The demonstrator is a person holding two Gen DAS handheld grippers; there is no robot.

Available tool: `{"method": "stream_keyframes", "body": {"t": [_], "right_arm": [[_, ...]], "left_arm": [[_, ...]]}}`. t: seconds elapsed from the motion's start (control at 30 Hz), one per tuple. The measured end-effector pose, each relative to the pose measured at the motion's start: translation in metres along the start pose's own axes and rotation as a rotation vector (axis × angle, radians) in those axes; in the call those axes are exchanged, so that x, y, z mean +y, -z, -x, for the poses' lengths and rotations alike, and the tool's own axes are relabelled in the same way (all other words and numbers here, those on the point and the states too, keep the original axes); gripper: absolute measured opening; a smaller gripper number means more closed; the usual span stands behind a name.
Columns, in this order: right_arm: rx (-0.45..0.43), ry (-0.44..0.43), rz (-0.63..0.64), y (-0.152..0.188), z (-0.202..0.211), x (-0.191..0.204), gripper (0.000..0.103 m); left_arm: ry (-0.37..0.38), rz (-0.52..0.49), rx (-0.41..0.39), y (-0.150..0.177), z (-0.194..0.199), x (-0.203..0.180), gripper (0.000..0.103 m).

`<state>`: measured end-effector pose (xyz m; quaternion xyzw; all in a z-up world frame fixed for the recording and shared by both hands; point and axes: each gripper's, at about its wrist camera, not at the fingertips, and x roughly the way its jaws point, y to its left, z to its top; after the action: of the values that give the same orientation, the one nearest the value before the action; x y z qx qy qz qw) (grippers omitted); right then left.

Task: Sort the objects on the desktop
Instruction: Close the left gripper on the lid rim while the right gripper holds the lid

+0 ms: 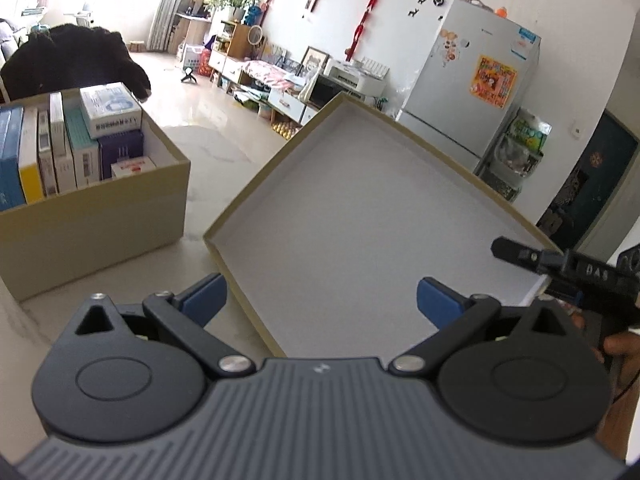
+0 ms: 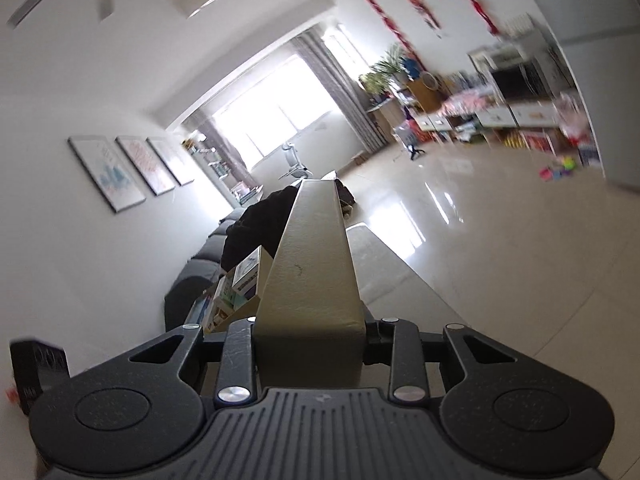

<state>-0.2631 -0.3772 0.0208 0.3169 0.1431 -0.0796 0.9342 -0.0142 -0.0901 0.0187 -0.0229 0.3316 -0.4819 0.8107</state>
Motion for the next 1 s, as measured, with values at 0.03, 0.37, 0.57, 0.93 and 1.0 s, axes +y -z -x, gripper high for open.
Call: {"method": "stream_keyframes", "body": {"t": [0.03, 0.37, 0.57, 0.93, 1.0], "right_arm": [[0.001, 0.003, 0.022, 0.001, 0.001, 0.006, 0.034], [-0.011, -0.004, 0.213, 0.017, 0.010, 0.063, 0.034], [-0.017, -0.016, 0.357, 0.032, 0.017, 0.102, 0.034], [-0.008, -0.071, 0.535, 0.073, 0.017, 0.164, 0.039], [-0.007, -0.076, 0.573, 0.082, 0.017, 0.174, 0.039]], "left_arm": [[0.001, 0.000, -0.004, -0.002, 0.002, 0.000, 0.103], [0.001, -0.037, -0.038, -0.025, 0.024, -0.014, 0.103], [0.004, -0.018, -0.048, -0.032, 0.032, -0.018, 0.103], [0.026, 0.035, -0.075, -0.028, 0.058, -0.007, 0.094], [0.024, 0.050, -0.069, -0.025, 0.061, -0.003, 0.092]]}}
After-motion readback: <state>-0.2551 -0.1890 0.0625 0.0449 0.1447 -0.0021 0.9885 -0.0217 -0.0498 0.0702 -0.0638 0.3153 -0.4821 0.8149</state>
